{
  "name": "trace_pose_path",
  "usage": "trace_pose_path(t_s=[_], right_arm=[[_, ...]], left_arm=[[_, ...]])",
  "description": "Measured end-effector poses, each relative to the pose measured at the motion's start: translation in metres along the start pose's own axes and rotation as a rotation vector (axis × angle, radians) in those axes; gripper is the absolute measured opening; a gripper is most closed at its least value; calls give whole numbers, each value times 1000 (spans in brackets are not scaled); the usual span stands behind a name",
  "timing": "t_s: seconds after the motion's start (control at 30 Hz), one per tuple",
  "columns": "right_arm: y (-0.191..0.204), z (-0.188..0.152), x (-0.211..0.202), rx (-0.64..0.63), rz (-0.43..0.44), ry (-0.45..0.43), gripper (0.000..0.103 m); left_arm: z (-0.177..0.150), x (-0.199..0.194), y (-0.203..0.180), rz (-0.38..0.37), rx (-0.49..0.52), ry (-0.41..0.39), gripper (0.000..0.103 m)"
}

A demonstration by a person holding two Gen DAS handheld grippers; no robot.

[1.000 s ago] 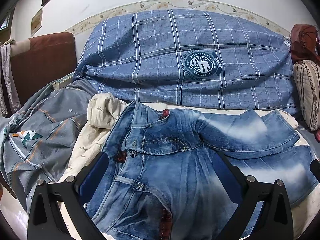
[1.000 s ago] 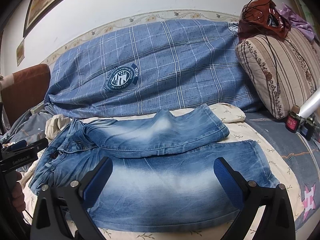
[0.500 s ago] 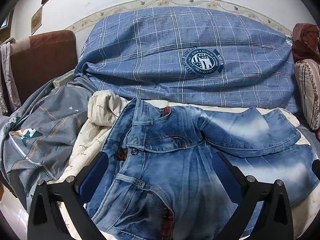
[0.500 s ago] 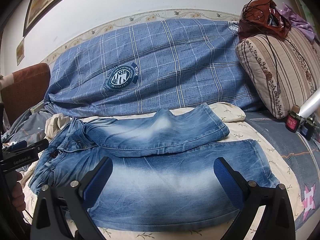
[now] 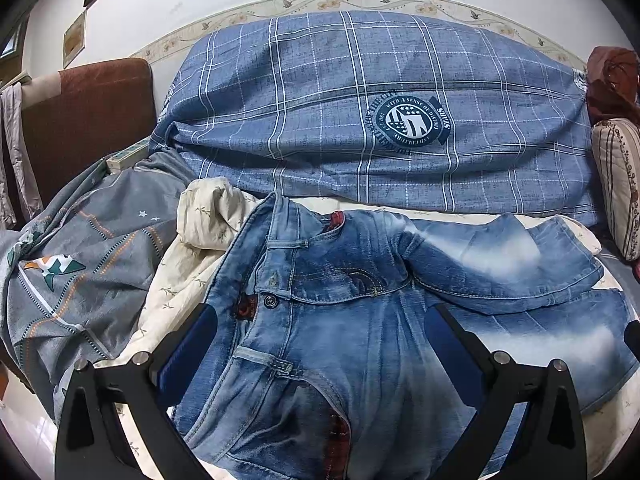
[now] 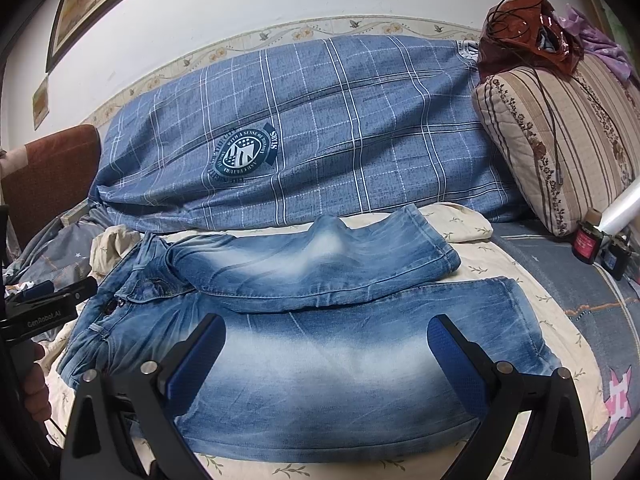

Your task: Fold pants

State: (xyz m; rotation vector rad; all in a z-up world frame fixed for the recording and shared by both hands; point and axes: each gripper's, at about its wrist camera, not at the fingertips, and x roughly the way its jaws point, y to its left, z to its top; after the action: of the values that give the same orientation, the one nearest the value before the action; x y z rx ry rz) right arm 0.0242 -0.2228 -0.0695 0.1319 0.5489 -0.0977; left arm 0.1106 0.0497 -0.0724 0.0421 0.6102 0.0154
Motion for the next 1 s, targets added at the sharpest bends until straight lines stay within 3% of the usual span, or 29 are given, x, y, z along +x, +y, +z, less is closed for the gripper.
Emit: trace_pose_path(t_s=[0.77,1.0], right_arm=[[-1,2,5,8,1,11,102],[-27,64,54,17,-38,59,102]], left_arm=[[1,4,0,4,4,19,103],[24,35,13,4,50,73,103]])
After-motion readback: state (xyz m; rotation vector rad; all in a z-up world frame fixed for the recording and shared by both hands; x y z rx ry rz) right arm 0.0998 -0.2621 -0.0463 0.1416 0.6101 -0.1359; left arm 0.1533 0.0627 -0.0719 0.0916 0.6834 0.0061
